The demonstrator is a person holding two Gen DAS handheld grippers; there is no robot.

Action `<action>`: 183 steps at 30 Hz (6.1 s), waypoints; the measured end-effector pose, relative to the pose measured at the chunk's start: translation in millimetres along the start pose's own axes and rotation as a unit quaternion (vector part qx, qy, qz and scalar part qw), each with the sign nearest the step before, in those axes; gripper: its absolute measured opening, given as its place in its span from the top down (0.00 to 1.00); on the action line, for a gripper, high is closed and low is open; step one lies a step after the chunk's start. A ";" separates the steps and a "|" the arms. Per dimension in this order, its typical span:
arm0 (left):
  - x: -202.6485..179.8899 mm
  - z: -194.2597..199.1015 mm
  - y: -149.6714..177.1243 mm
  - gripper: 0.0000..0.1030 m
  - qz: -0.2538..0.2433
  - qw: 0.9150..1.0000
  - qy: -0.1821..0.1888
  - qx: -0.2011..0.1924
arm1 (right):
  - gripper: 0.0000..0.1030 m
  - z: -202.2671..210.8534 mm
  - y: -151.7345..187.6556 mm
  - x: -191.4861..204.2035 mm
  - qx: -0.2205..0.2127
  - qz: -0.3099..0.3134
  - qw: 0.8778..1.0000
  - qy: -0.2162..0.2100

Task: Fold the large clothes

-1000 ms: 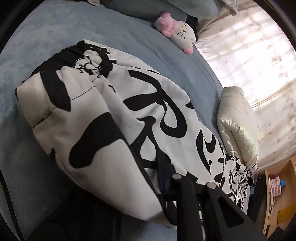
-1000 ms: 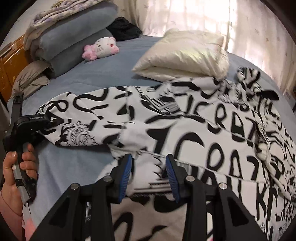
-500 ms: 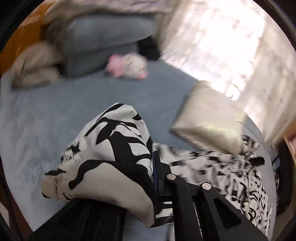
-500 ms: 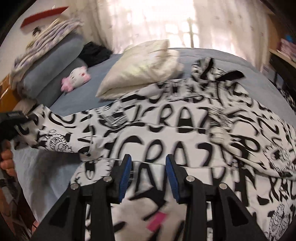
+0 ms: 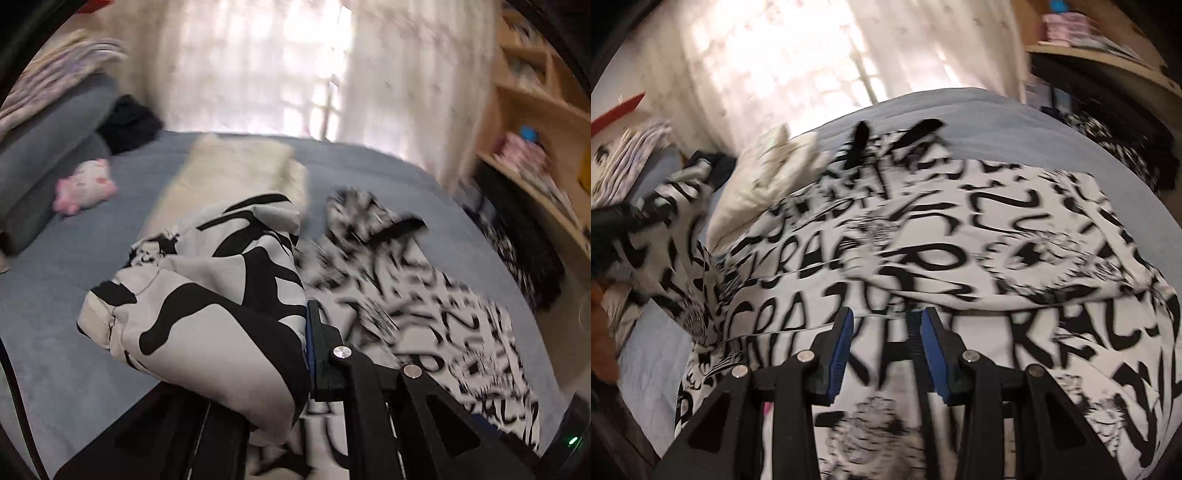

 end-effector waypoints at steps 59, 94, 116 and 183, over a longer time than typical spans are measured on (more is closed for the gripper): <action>65.6 1.3 182.1 0.20 0.083 0.991 0.012 0.107 | 0.73 -71.6 -39.3 25.9 0.076 -0.117 0.987 -0.085; 155.8 -158.5 85.8 0.98 0.117 0.976 -0.161 0.092 | 0.78 -130.6 -99.0 6.0 0.064 0.008 0.992 -0.104; 68.1 -123.9 81.3 0.46 0.068 0.989 -0.071 0.114 | 0.58 -108.7 -54.8 51.8 0.069 0.073 0.992 -0.078; 35.6 41.4 145.0 0.29 0.027 0.991 -0.090 0.095 | 0.73 25.3 -19.5 -51.4 0.003 -0.015 0.999 -0.036</action>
Point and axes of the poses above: each gripper's, at about its wrist camera, not at the fingertips, and z roughly against the way its jaws point, x to its left, y to its underside, the point moved 3 cm from there along -z, roughly the way its jaws point, and after that the axes turned 15 degrees about -z, right-handed, at the moved point
